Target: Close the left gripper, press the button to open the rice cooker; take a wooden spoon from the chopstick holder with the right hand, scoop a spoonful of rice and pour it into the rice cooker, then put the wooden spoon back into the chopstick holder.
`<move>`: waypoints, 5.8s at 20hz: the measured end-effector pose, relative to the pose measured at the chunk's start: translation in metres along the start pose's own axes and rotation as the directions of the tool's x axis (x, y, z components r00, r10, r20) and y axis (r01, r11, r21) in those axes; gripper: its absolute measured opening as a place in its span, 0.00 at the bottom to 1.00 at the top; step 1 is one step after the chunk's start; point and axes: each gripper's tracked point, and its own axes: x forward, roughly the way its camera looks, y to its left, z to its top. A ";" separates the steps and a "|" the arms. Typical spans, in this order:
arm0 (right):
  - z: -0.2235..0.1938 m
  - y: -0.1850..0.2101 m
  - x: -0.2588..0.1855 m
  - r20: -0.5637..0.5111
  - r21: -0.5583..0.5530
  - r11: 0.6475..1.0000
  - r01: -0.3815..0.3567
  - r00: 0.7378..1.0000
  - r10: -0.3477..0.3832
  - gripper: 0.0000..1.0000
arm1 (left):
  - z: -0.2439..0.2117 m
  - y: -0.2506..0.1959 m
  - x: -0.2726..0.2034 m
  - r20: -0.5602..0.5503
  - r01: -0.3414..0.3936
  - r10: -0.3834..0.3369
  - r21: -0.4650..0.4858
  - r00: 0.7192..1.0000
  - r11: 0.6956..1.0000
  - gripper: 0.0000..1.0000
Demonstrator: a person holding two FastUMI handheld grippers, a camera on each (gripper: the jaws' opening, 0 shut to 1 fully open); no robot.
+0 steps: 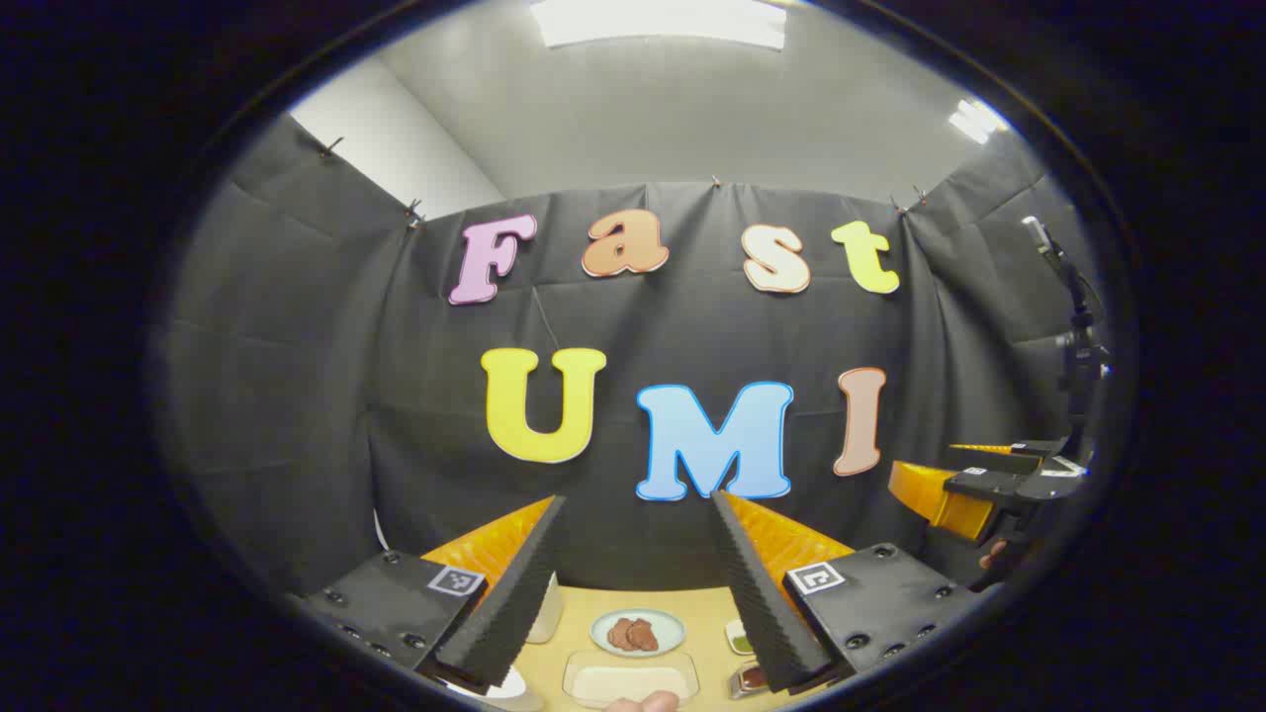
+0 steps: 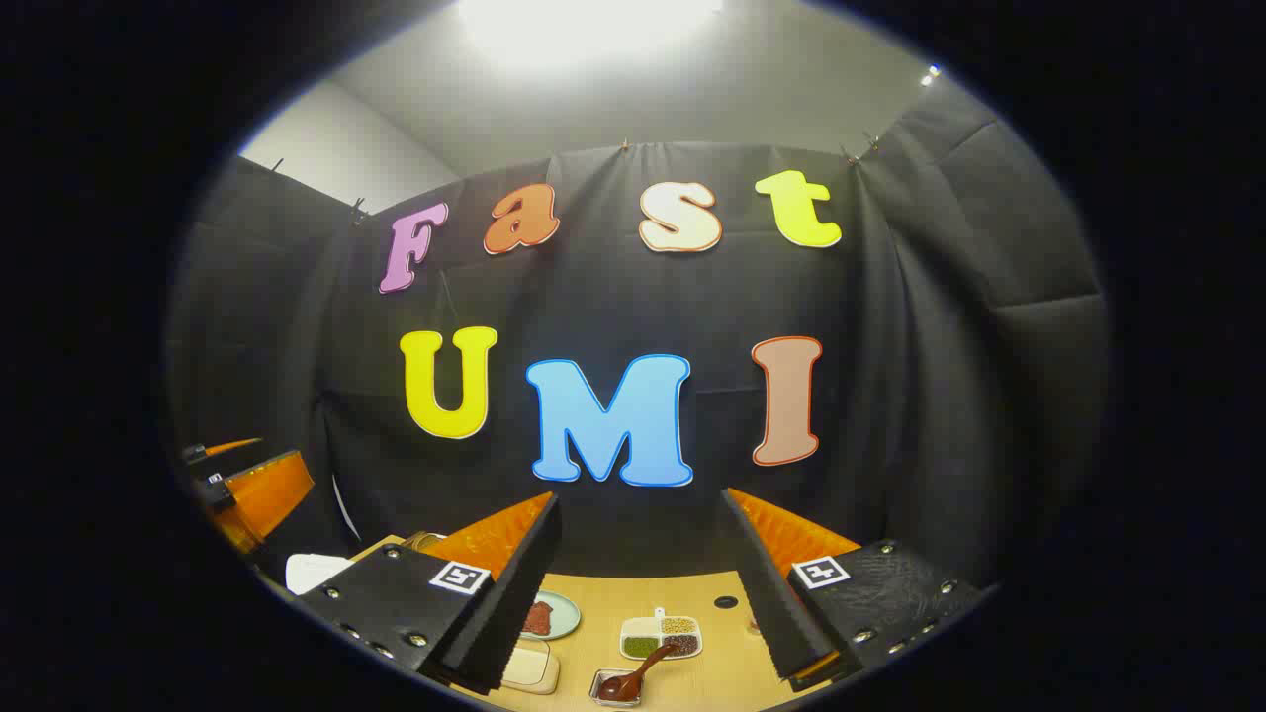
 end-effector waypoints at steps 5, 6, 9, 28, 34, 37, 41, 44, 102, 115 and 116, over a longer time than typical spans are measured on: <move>-0.002 0.001 0.005 -0.003 -0.003 1.000 0.001 1.000 -0.001 0.96 | -0.009 -0.002 0.005 -0.024 -0.009 0.009 -0.002 1.000 1.000 0.97; -0.003 0.001 0.006 -0.001 -0.007 1.000 0.004 1.000 -0.004 0.96 | -0.011 -0.003 0.007 -0.026 -0.008 0.008 -0.006 1.000 1.000 0.97; -0.002 -0.002 0.009 0.005 0.000 1.000 0.015 1.000 -0.015 0.96 | -0.012 -0.008 0.012 -0.024 0.010 -0.010 -0.011 1.000 1.000 0.97; -0.018 0.019 0.018 0.014 0.022 0.999 0.034 0.999 -0.034 0.96 | -0.005 -0.008 0.013 0.020 -0.029 0.030 -0.028 0.999 0.999 0.98; -0.021 0.036 0.022 0.000 0.032 0.999 -0.031 1.000 0.031 0.96 | -0.004 -0.017 0.012 0.032 -0.045 0.044 0.020 0.999 0.999 0.97; -0.016 0.039 0.023 0.021 -0.013 0.999 -0.050 0.999 0.050 0.96 | -0.002 -0.016 0.010 0.040 -0.057 0.056 0.006 0.998 0.998 0.98; -0.015 0.038 0.020 0.026 0.016 0.999 -0.042 0.999 0.042 0.96 | -0.004 -0.012 0.005 0.033 -0.069 0.069 0.000 0.997 0.998 0.97; -0.015 0.034 0.019 0.025 -0.002 1.000 -0.029 0.999 0.029 0.96 | -0.002 -0.015 0.000 0.041 -0.068 0.068 0.003 0.997 0.998 0.97; -0.105 -0.029 0.006 -0.107 -0.029 0.996 0.090 0.990 -0.092 0.96 | -0.339 0.240 -0.068 -0.572 -0.475 0.354 -0.072 0.740 0.877 0.07; -0.113 -0.054 0.014 -0.131 -0.013 0.990 0.143 0.981 -0.143 0.96 | -0.388 0.267 -0.049 -0.676 -0.474 0.344 -0.009 0.652 0.881 0.11; -0.115 -0.056 0.015 -0.133 -0.008 0.989 0.148 0.980 -0.147 0.96 | -0.392 0.265 -0.054 -0.691 -0.473 0.339 -0.004 0.638 0.881 0.07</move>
